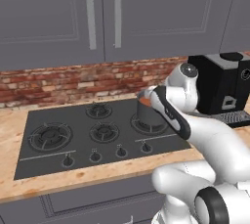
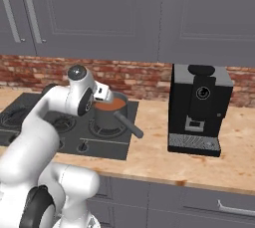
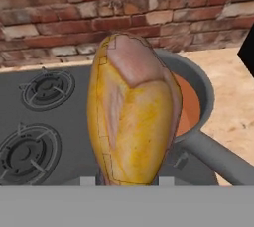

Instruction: Retrieve the chicken drumstick from the fridge and place it on the saucepan with marinade on the stove.

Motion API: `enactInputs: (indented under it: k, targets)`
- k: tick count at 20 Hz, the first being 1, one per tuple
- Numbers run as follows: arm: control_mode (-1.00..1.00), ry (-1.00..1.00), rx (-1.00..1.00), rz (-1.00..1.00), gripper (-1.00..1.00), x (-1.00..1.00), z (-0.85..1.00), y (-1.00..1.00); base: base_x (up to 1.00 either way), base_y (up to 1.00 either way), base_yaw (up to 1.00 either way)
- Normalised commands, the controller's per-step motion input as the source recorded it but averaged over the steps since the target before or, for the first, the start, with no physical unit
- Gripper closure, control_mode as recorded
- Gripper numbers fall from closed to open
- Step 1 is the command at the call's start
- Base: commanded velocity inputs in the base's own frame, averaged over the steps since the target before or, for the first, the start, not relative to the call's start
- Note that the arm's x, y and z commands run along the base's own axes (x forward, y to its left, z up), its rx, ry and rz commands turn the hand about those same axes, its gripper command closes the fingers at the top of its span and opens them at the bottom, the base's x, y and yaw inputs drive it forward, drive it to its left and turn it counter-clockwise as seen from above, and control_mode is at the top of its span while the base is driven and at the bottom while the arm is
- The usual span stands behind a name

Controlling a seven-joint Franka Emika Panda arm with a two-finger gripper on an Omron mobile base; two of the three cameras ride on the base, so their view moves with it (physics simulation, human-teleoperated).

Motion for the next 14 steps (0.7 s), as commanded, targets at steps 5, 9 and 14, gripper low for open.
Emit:
enactInputs:
  k: [5, 9, 14]
  targets:
    - [-1.00, 0.00, 0.00, 0.02, 1.00, 0.33, 0.00, -0.07, 0.00, 0.00, 0.00]
    - [-1.00, 0.03, 0.00, 0.00, 1.00, 0.27, 0.00, -0.02, 0.00, 0.00, 0.00]
    - [-1.00, 0.04, 0.00, 0.00, 1.00, 0.14, -0.09, 0.00, 0.00, 0.00, 0.00]
